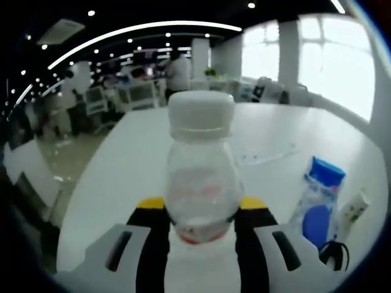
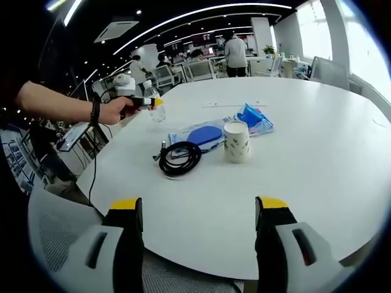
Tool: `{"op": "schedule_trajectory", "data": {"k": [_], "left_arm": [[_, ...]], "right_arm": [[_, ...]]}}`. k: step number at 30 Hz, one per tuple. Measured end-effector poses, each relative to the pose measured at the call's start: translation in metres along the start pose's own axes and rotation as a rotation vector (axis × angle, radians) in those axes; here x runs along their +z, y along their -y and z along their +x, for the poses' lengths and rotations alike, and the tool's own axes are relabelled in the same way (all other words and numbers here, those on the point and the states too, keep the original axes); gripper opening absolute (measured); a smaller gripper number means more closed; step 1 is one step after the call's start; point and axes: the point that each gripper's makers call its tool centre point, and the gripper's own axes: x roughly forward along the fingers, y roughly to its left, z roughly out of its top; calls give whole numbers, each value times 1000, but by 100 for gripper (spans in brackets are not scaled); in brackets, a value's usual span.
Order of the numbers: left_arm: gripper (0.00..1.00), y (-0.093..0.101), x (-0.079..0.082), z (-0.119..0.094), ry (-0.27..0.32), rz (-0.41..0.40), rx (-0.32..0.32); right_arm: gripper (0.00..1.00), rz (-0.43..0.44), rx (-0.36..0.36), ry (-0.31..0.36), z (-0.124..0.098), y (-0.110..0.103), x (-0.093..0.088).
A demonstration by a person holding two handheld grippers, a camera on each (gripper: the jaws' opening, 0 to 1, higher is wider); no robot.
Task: Arrange the tabletop items into an orderly group along one side of the table until the central work area is clear of visible clutter.
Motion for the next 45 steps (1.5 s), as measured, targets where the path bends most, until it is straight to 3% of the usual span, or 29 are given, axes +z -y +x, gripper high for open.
{"op": "schedule_trajectory", "data": {"k": [7,17,23,28,31,45], "left_arm": [[38,-27,-3,-3,-3,-12,29],[38,-48,-12,-3,-9,-24,48],[38,-47,-29,-7,-39,1,40],[38,-44,-47,-15,-46,-27,42],[38,-37,-45,-17,-16,16,26],[38,-37,-45,-20,-28,10,25]], "right_arm": [[75,-5,4,-7,0,-1,-1],[75,-9,8,-16,1,-2,-3],[75,-3,2,-15,1,0,-3],[74,-6,-2,-17,1,1,-3],[75,6,-9,-10,0,4,-2],[75,2,-9,-16,1,2,-3]]}}
